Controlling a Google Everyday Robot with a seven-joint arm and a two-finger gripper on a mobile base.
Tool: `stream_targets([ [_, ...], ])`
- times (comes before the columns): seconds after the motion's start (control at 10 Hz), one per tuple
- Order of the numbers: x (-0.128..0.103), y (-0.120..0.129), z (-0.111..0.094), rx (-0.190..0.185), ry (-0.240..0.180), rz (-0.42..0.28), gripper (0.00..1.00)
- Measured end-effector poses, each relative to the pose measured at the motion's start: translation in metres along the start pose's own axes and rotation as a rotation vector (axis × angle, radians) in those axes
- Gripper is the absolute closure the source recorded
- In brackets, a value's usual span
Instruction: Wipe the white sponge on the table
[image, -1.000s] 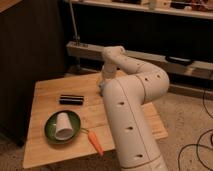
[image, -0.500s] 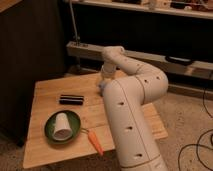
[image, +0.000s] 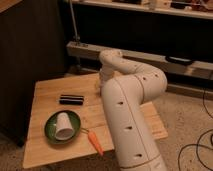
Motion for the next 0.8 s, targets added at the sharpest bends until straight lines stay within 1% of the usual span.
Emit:
stream_targets([
  [0.5, 0.002, 0.003, 0.015, 0.001, 0.026, 0.01, 0.28],
  [0.8, 0.004, 0.003, 0.018, 0.0, 0.038, 0.015, 0.28],
])
